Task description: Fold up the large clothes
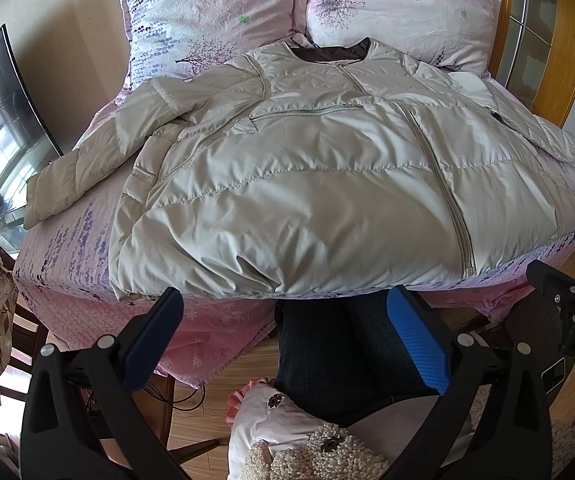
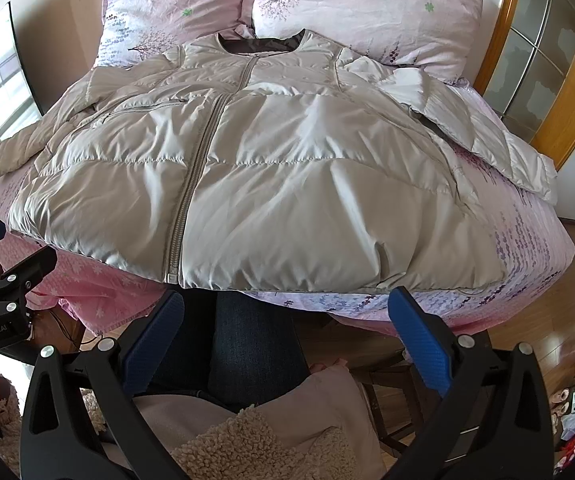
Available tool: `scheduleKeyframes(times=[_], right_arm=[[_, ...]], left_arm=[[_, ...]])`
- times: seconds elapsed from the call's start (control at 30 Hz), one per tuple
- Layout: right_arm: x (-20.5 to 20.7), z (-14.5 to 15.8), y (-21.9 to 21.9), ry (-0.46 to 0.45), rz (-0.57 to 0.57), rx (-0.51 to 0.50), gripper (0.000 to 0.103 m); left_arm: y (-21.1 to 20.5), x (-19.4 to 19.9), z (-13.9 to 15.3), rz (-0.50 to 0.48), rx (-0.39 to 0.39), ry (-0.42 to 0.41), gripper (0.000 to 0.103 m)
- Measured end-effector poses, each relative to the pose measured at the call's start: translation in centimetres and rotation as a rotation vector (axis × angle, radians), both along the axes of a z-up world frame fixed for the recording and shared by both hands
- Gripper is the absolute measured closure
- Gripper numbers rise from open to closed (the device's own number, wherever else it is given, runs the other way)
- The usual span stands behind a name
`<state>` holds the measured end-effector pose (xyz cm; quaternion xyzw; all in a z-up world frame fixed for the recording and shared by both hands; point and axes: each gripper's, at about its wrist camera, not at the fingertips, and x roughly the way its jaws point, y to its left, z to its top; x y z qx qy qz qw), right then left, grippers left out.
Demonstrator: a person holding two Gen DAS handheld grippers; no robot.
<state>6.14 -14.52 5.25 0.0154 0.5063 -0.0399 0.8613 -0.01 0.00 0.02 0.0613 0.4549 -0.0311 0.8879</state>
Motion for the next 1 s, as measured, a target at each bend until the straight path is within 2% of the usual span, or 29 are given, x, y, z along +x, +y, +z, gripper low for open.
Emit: scheduleKeyframes(times=[1.0], right_arm=[[0.02, -0.19, -0.02, 0.007, -0.008, 0.016, 0.001]], left_arm=[[0.0, 0.0, -0.01, 0.0, 0.0, 0.002, 0.002]])
